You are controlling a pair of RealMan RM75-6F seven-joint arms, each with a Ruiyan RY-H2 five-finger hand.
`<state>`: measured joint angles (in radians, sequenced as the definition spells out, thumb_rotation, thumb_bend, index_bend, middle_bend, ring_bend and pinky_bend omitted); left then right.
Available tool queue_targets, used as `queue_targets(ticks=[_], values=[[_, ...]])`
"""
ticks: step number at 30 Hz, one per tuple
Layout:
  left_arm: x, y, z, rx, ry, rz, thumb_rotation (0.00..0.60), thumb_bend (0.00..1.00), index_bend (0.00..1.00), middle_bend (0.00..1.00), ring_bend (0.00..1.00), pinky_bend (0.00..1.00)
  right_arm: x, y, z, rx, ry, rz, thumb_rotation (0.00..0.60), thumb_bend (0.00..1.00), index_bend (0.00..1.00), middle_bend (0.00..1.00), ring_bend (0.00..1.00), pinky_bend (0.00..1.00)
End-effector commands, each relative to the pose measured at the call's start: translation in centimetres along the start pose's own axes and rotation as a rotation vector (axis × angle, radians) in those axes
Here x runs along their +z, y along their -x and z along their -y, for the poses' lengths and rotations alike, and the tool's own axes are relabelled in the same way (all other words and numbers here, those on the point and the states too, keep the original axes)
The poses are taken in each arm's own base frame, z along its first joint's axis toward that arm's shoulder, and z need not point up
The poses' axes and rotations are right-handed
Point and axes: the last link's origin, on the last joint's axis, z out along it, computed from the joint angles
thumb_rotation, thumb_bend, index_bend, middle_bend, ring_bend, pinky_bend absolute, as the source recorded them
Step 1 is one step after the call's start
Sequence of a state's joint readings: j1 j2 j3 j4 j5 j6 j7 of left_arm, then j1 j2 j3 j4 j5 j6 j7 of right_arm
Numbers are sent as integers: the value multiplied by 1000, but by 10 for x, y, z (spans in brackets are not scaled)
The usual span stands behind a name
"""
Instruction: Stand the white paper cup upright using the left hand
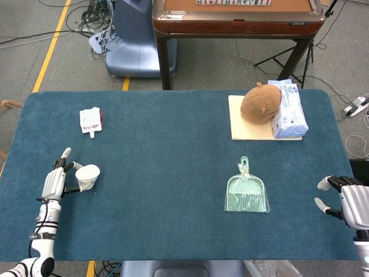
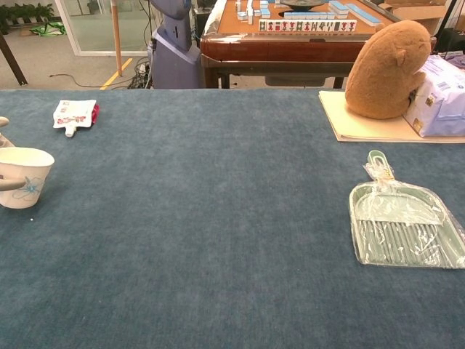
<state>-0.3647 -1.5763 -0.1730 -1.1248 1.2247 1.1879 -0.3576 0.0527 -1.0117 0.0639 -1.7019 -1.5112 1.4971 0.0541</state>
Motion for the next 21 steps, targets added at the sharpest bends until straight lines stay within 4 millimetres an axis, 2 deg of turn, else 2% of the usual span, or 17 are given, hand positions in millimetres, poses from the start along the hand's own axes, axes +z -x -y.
queue_targets(ticks=[1,9,16,21], values=[[-1,0,1,0,-1,0,600,67,419,0,0,0,0,0,0,0,0,0,600,197,526,520,438,466],[-4,-1,5,-2,-10,0,600,67,329,0,0,0,0,0,0,-1,-1,1,600,197,527,520,438,466],[-7,-6,5,14,-22,-3,600,67,183,0,0,0,0,0,1,-1,-1,1,600,196,526,520,438,466],[-13,-17,2,47,-14,-15,600,67,156,0,0,0,0,0,0,-1,0,-1,600,197,527,520,438,466]])
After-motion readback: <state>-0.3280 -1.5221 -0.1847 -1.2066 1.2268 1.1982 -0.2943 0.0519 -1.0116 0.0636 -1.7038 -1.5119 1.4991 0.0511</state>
